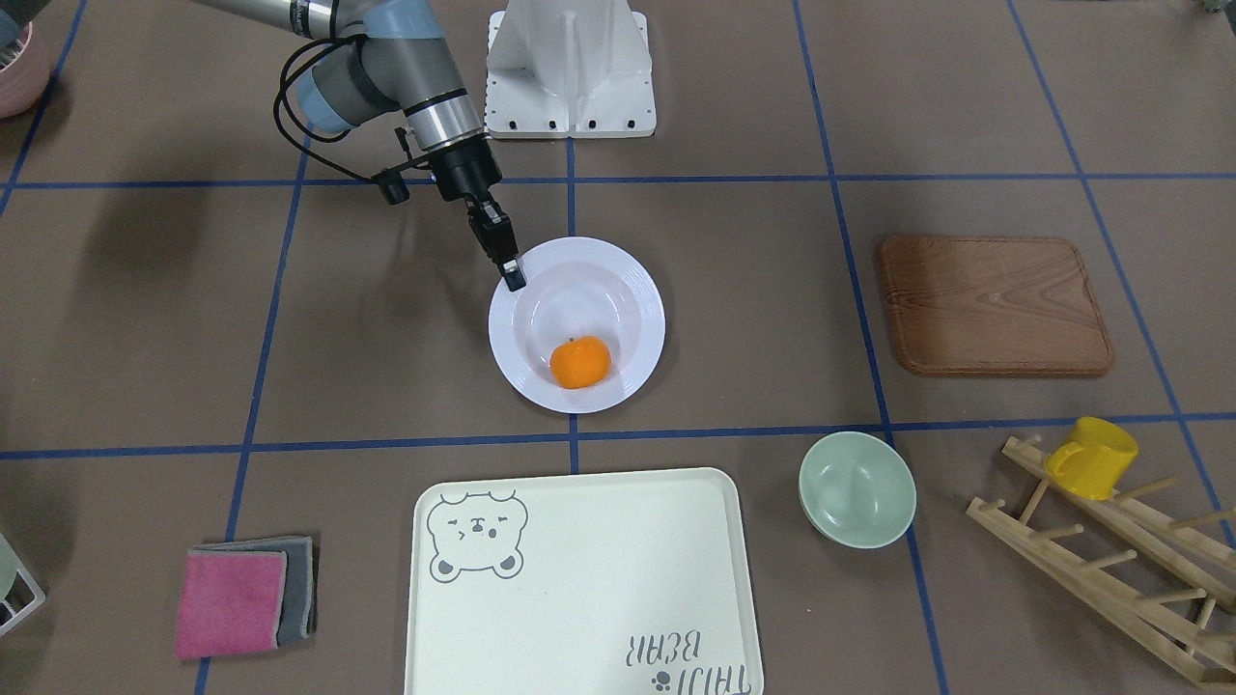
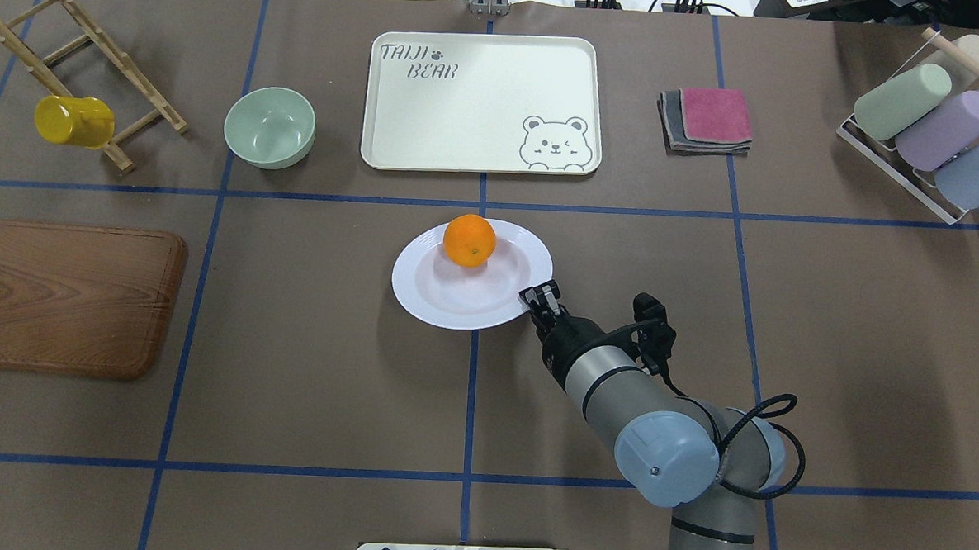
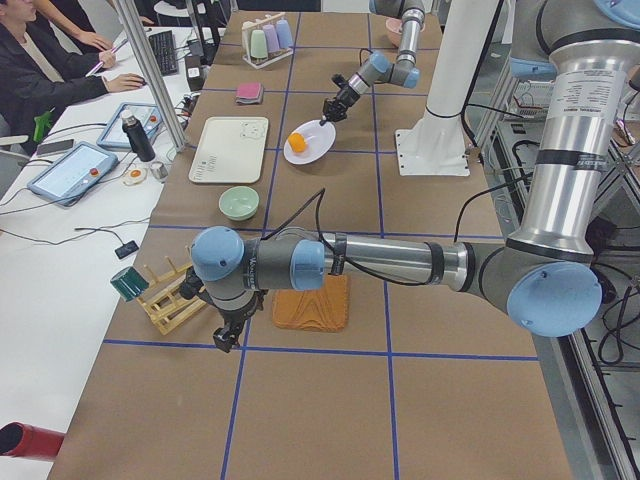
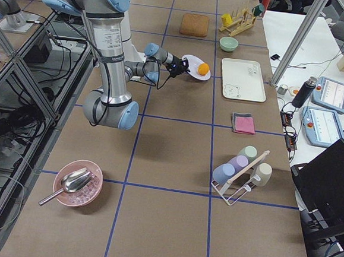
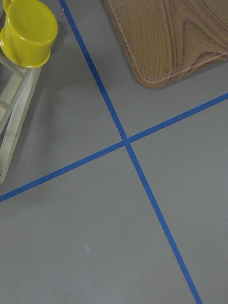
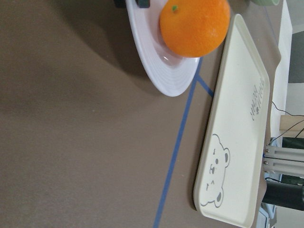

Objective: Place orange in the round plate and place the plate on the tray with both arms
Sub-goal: 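Grasp the white plate rim nearest the robot with the right gripper, then slide the plate with the orange farther away onto the cream bear tray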

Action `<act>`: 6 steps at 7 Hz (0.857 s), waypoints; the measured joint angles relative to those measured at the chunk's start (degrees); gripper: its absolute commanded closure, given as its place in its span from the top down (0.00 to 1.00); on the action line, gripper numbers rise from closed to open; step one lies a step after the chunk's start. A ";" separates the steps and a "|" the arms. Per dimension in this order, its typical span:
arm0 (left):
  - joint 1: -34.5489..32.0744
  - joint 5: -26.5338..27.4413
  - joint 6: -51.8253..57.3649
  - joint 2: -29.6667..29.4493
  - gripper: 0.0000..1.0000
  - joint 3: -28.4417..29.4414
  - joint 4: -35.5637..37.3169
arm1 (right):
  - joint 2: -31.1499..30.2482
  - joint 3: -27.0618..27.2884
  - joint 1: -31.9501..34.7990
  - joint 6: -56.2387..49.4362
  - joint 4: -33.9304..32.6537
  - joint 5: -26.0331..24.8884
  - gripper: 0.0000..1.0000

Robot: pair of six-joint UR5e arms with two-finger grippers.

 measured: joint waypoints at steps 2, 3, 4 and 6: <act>-0.02 -0.64 0.00 -0.01 0.98 -0.06 -0.03 | 0.03 0.61 0.57 -2.18 0.18 -4.40 0.00; -0.02 -0.75 0.00 -0.03 0.98 -0.11 -0.03 | 0.54 0.59 1.49 -2.90 0.30 -5.97 0.00; -0.02 -0.78 0.00 -0.05 0.98 -0.18 -0.05 | 2.00 0.13 3.60 -2.83 0.28 -6.63 0.00; -0.05 -0.80 0.00 0.16 0.98 -0.72 -0.09 | 8.24 -7.42 9.35 0.69 -0.08 -6.90 0.00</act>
